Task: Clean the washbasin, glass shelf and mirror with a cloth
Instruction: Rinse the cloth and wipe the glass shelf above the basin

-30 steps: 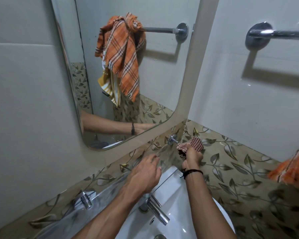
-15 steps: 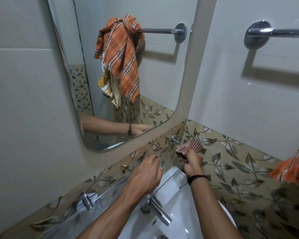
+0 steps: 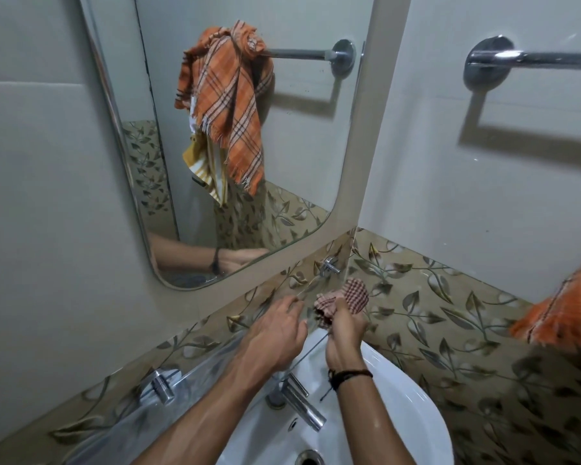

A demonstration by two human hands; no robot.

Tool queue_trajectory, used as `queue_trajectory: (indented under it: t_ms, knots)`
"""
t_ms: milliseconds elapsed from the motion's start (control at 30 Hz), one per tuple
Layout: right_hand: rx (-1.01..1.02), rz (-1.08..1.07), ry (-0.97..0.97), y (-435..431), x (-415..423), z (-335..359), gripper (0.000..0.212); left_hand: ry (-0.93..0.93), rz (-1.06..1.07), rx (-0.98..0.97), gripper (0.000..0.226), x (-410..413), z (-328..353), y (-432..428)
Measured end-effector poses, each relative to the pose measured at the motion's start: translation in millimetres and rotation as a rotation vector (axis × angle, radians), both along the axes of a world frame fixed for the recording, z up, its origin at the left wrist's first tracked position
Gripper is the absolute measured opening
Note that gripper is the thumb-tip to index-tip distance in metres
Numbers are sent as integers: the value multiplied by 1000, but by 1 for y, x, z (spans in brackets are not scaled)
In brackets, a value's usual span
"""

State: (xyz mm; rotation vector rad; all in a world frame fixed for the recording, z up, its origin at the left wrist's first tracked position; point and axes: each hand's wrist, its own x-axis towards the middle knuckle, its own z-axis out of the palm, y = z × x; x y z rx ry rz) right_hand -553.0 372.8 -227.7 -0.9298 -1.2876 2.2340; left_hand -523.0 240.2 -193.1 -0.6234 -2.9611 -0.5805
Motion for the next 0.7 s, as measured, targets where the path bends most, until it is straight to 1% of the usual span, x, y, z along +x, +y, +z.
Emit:
queue_trajectory:
  t_ms: [100,167,233,367,433,467,533,600,700]
  knots:
    - [-23,72,18,-8,12,-7,24,-13,5,-11,53,-2,0,1]
    - [-11,87,17,6,0,-1,27,-19,4,-8,54,-3,-1,1]
    - [33,50,-32,33,-24,9,29,-4,-6,-10,53,-3,-1,0]
    - [52,-25,-47,84,-66,25,49,-3,-7,-17,53,-3,-3,-1]
    - [108,-43,-79,87,-73,23,61,-18,-4,-17,53,-4,-4,-1]
    - [187,-36,-106,83,-71,20,64,-20,-4,-14,53,-4,-4,-1]
    - [436,11,-180,71,-62,13,67,-15,-4,-4,53,-3,-3,-1]
    - [724,90,-271,65,-54,4,73,-9,-6,6,52,-1,-2,-2]
    - [1034,214,-363,76,-54,1,74,5,-10,2,52,1,0,-2]
